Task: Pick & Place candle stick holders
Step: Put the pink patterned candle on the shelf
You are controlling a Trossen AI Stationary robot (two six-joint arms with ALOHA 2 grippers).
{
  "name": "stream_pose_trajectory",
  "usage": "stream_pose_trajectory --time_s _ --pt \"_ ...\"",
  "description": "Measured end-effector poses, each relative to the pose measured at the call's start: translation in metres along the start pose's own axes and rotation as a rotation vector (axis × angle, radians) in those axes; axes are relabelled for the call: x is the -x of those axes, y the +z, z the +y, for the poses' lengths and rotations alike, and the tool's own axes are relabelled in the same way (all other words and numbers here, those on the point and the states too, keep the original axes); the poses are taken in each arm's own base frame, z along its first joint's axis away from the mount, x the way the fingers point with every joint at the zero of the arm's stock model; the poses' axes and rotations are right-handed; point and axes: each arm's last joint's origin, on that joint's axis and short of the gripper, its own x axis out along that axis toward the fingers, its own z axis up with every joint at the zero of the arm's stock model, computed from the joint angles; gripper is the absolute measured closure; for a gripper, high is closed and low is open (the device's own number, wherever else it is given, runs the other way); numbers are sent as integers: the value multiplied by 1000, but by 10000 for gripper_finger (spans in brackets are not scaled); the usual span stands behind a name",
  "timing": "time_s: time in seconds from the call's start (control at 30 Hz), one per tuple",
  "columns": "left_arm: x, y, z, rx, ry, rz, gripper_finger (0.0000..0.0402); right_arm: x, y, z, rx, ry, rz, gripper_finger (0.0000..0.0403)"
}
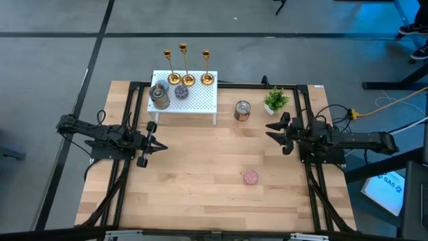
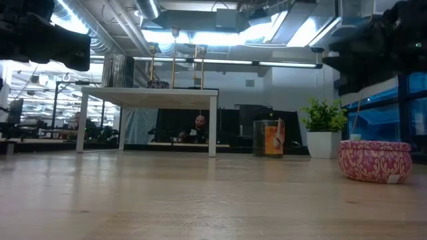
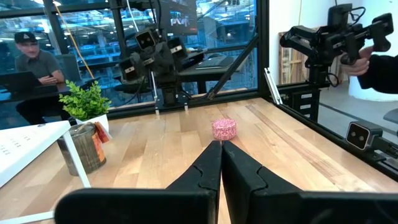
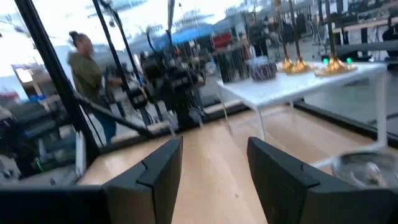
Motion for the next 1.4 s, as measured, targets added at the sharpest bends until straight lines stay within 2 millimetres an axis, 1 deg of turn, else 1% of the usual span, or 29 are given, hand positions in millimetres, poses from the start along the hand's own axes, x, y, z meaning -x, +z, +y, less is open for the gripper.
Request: stream_pose_trajectory --time_s 0.1,0.17,0.27,0.33,0.43,0.5,0.63,0.73,0.9,1.0,1.1,1.27,1.4 --pt "0 0 0 0 0 0 394 0 4 1 -29 17 -43 217" --pt "0 0 0 0 0 0 395 -1 7 3 -23 31 -37 217" --pt "0 0 0 0 0 0 396 -6 19 7 15 37 -26 217" --pt "0 0 0 0 0 0 394 -12 27 10 45 29 13 217" --pt "0 0 0 0 0 0 394 -24 40 16 67 44 92 212" --pt "0 0 0 0 0 0 395 -35 48 20 70 55 152 202" --pt "0 0 0 0 0 0 398 -58 56 25 78 45 297 168" --pt "0 0 0 0 0 0 396 -76 59 27 79 24 384 139" --pt "0 0 0 0 0 0 394 -102 52 31 57 93 553 107" --pt "0 0 0 0 0 0 395 -116 45 35 54 155 629 101" --pt "0 0 0 0 0 0 396 -127 37 39 59 169 693 101" --pt "0 0 0 0 0 0 394 -136 20 48 50 170 846 101" --pt "0 0 0 0 0 0 397 -139 10 61 33 170 975 101"
